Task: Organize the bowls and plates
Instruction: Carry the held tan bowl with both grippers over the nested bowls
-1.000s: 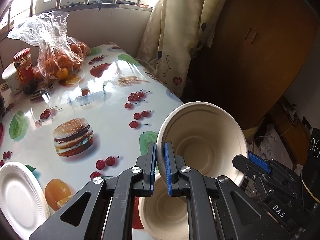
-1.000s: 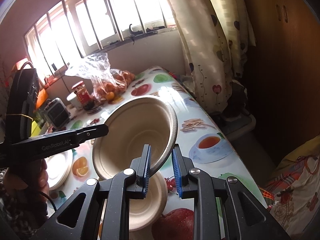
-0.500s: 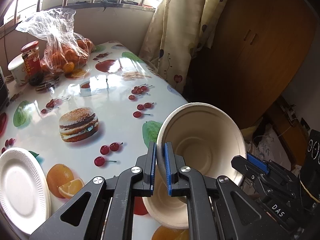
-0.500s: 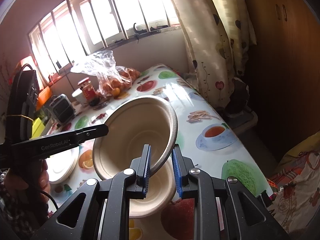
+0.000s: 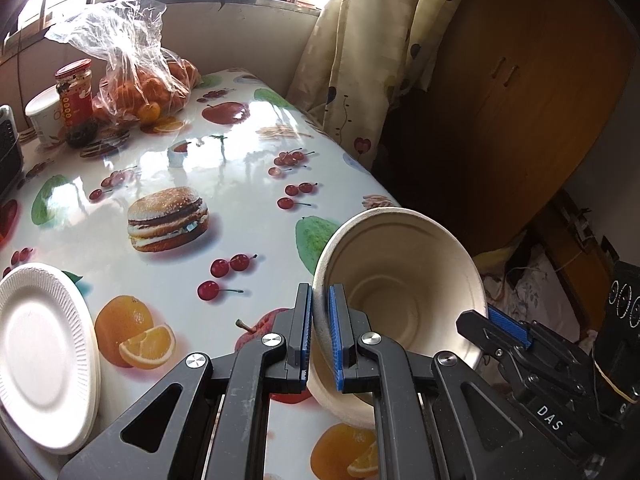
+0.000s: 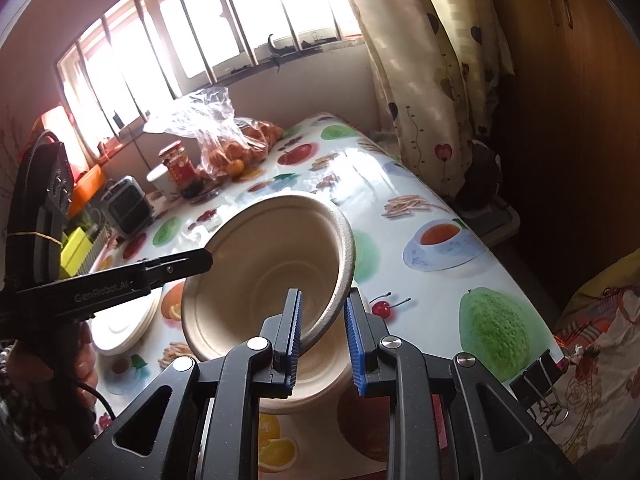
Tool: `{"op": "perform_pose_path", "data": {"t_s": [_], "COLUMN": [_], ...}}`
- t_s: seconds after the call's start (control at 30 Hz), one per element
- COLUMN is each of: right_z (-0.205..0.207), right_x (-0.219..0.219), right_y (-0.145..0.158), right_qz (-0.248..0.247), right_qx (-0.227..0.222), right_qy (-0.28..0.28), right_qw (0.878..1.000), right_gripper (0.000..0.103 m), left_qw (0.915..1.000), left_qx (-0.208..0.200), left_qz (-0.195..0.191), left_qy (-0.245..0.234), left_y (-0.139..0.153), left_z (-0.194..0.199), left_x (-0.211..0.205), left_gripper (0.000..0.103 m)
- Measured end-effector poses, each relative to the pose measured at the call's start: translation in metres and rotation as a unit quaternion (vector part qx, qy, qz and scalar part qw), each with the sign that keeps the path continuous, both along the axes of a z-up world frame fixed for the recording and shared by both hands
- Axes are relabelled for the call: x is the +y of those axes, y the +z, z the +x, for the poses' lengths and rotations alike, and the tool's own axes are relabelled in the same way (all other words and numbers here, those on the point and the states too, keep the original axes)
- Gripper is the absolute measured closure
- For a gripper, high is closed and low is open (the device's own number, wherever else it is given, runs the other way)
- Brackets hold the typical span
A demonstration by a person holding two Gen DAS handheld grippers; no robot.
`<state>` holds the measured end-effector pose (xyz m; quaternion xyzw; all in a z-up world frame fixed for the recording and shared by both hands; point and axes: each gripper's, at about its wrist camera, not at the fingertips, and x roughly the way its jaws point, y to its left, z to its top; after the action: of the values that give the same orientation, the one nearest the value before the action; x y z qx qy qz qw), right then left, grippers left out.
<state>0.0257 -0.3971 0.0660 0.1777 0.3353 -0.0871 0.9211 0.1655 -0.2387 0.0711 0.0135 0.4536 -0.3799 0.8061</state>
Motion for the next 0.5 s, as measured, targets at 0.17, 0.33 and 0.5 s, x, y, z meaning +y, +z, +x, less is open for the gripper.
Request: {"op": "perform_pose_path", "data": {"t_s": [0.17,0.33,0.5], "right_z": [-0.002,-0.003,-0.003], "right_x": [0.002,0.003,0.004], "right_y": [-0.005,-0.009,-0.011], "right_qz": [0.005,0.008,0.009], "right_qx": [0.004,0.009,0.011], "right_qy": [0.000,-0.001,-0.001], "right_qw": [1.000,1.000,1.000], "right_gripper": [0.081,0.081,0.081], "left_qw": [1.0000,0.9999,0.9998], "left_qx": [0.002,0.011,0.014], "left_qz": [0.006,0.009,0.011], "left_qy": [0.000,0.002,0.002], "left_y": [-0.006,-0.013,-0.016], "left_z": [-0.003,-0.005,-0.006], "left_x": [0.002,0.004,0.005], "left_gripper": [0.095,0.095,0.095]}}
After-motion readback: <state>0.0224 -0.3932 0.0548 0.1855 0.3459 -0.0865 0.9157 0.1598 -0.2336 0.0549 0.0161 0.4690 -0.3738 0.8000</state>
